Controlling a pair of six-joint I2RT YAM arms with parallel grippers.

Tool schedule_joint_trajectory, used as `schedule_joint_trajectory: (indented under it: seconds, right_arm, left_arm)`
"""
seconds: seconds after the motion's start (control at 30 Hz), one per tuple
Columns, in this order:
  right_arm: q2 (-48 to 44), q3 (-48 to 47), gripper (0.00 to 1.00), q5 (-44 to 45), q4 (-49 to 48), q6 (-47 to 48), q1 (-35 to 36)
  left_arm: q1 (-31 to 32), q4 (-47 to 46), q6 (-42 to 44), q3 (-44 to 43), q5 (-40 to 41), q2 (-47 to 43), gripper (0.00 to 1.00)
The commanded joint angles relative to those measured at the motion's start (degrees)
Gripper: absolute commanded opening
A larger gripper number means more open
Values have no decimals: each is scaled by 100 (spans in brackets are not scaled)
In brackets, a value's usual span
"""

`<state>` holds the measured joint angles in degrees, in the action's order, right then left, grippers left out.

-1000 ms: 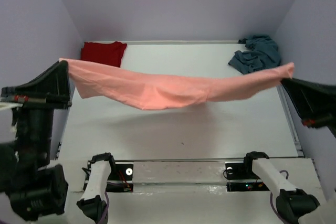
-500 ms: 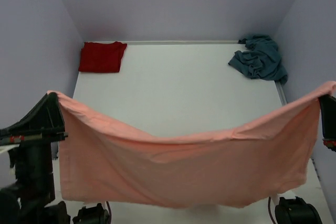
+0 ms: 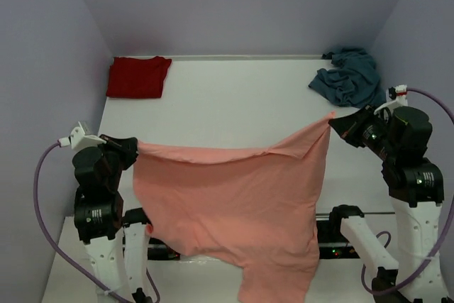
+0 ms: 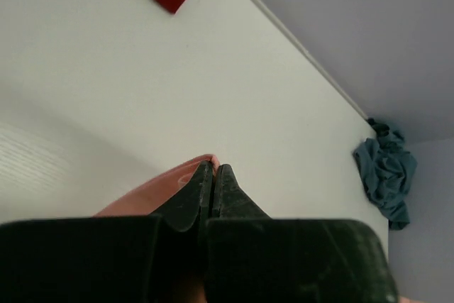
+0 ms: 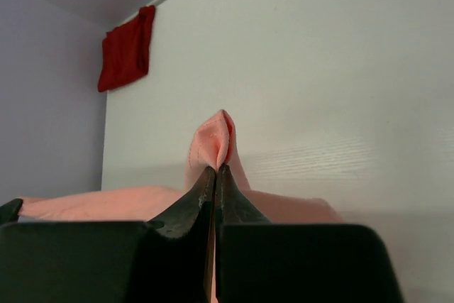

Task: Fold and stack the t-shirts
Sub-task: Flatten the tshirt out

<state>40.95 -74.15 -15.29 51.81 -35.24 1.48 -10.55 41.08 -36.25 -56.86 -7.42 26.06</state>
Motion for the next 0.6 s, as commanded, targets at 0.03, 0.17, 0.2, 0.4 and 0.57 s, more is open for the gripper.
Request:
schedule_joint_trajectory:
  seconds: [0.03, 0.17, 0.2, 0.4, 0.57]
  right_arm:
    - [79, 663, 0, -176, -1539, 96, -16]
    - [632, 1077, 0, -273, -2034, 246, -16]
    - [738, 1235, 0, -308, -2148, 246, -16]
    - [1545, 1588, 0, -431, -3167, 184, -16]
    - [2206, 1316, 0, -378, -3484, 255, -16]
  left_arm:
    - [9, -1040, -180, 1228, -111, -479, 0]
    - [17, -1602, -163, 2046, -233, -436, 0]
    - [17, -1855, -137, 2274, -251, -375, 0]
    - [-123, -2508, -250, 2452, -577, 135, 0]
    - [-88, -3114, -348, 2408, -322, 600, 0]
